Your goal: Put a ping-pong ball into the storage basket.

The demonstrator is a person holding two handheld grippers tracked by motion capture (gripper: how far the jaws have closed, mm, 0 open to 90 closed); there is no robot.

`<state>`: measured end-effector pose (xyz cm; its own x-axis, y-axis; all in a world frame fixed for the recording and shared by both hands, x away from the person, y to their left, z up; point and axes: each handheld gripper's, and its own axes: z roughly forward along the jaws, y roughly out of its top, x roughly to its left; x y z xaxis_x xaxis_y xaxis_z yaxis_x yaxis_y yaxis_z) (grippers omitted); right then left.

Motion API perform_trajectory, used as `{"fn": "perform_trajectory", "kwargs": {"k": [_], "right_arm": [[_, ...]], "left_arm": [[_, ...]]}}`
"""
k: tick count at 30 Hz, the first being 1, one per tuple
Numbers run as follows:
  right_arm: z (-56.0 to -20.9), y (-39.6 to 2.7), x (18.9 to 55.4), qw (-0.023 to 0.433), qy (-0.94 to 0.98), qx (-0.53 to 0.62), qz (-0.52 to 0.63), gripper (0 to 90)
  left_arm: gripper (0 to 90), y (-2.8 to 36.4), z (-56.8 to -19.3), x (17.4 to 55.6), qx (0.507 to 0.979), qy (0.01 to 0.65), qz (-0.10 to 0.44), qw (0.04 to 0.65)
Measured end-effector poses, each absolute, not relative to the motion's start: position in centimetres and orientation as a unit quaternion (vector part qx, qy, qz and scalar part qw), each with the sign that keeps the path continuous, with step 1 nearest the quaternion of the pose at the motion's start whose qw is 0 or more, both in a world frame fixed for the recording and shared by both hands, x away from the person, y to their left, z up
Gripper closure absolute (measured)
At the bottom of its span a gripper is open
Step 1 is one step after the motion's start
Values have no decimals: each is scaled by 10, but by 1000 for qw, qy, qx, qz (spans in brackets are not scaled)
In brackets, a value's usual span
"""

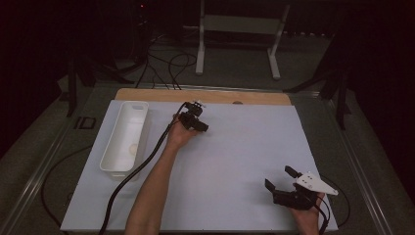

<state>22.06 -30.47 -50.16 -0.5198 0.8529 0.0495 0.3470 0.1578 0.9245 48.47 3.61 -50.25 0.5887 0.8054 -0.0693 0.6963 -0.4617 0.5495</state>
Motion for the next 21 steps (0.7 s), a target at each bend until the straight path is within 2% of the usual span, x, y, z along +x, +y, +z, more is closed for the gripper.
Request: {"fn": "perform_trajectory", "kwargs": {"k": [6,21], "right_arm": [[-501,-305,220,255,716,419,496,76],[-501,-305,220,256,716,419,496,76]], "left_arm": [[507,34,-507,485,850,444,101,265],[512,36,-501,484,847,445,109,268]]}}
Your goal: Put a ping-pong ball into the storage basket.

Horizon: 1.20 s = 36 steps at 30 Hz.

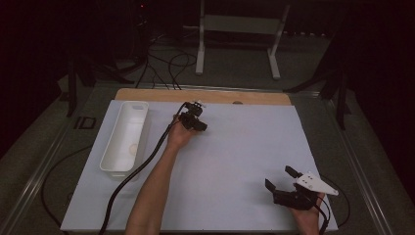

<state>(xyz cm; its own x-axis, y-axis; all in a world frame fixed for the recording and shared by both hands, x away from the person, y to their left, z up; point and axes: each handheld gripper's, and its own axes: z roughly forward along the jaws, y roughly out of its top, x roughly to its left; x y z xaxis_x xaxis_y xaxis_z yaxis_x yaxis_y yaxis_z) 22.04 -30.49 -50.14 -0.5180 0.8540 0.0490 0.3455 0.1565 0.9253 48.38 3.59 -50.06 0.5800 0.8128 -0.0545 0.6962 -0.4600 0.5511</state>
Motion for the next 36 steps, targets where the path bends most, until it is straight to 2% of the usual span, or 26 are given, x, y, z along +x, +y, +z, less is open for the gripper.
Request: {"fn": "perform_trajectory", "kwargs": {"k": [36], "right_arm": [[-502,-304,220,256,717,419,495,76]], "left_arm": [[512,51,-460,477,839,447,121,286]]}}
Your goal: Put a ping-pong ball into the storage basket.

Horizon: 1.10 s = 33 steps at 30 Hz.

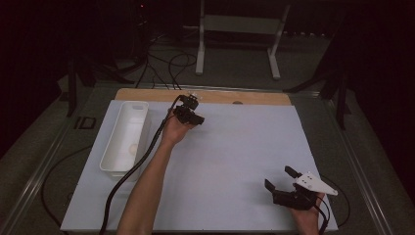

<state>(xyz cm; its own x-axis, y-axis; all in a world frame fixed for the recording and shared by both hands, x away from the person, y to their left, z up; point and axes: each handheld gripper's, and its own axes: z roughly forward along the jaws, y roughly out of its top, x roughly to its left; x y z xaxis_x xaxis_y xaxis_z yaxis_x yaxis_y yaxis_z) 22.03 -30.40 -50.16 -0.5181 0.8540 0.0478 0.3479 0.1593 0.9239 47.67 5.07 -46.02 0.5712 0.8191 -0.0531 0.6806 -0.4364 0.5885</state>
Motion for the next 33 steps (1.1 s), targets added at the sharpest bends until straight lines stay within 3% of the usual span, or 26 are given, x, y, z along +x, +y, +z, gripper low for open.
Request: {"fn": "perform_trajectory", "kwargs": {"k": [33], "right_arm": [[-502,-303,221,255,717,419,495,76]], "left_arm": [[512,66,-424,466,848,432,128,281]]}}
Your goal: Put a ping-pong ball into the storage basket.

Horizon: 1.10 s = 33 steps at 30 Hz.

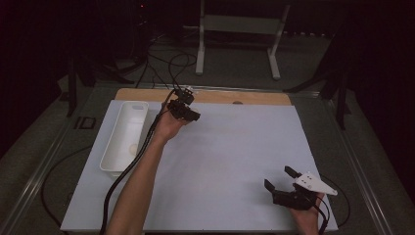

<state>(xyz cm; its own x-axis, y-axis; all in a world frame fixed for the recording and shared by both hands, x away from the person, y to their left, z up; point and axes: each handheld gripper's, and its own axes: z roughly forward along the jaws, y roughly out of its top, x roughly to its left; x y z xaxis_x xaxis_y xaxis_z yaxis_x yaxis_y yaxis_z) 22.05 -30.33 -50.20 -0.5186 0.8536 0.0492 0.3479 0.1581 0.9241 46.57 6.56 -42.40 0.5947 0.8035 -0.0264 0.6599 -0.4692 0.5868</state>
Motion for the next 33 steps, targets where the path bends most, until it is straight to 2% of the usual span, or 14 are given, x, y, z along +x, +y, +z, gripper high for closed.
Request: {"fn": "perform_trajectory", "kwargs": {"k": [33], "right_arm": [[-502,-303,220,255,718,418,494,76]], "left_arm": [[512,76,-401,453,862,400,124,286]]}}
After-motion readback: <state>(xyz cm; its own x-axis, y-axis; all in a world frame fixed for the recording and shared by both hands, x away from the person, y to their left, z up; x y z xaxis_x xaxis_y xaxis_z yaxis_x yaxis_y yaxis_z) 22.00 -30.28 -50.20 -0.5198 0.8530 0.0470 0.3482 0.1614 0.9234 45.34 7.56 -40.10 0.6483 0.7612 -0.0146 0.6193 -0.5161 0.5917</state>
